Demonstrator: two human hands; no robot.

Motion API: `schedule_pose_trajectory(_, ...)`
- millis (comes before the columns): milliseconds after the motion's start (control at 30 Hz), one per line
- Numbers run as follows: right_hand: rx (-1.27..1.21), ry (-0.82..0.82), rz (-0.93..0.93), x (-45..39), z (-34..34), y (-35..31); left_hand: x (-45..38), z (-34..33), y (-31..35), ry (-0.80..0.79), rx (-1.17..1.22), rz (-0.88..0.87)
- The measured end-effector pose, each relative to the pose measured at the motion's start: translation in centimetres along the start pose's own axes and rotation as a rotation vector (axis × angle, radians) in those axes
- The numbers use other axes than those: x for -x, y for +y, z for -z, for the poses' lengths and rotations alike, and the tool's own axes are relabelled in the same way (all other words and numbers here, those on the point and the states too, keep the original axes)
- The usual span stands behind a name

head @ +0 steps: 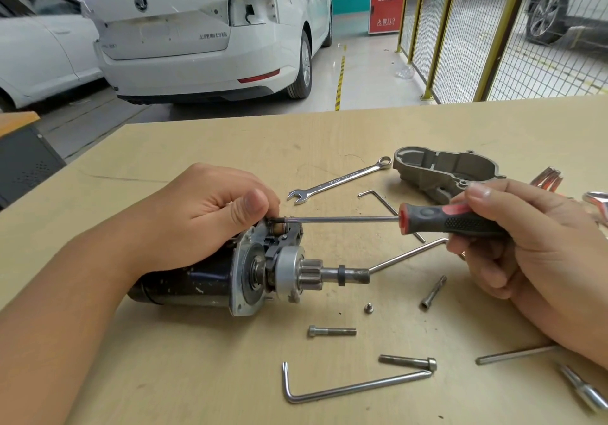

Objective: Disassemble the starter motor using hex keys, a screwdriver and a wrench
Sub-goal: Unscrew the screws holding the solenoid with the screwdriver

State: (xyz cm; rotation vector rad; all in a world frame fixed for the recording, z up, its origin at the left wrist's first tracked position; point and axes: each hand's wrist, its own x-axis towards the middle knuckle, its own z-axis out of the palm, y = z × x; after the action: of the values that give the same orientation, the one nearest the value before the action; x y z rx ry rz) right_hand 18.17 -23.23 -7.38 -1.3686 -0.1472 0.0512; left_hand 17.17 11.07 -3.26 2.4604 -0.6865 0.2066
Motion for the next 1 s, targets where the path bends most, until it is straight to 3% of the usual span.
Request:
schedule_pose_trajectory(467,-0.010,0.027,0.029,-0.1,0.1,0.5,0.0,0.0,-0.2,0.011,-0.002,-0.037)
schedule_pose_trajectory(1000,-0.074,-0.164,0.054,0.1,0.9,0.0,0.0,0.0,-0.2,0.004,0.014,0.002)
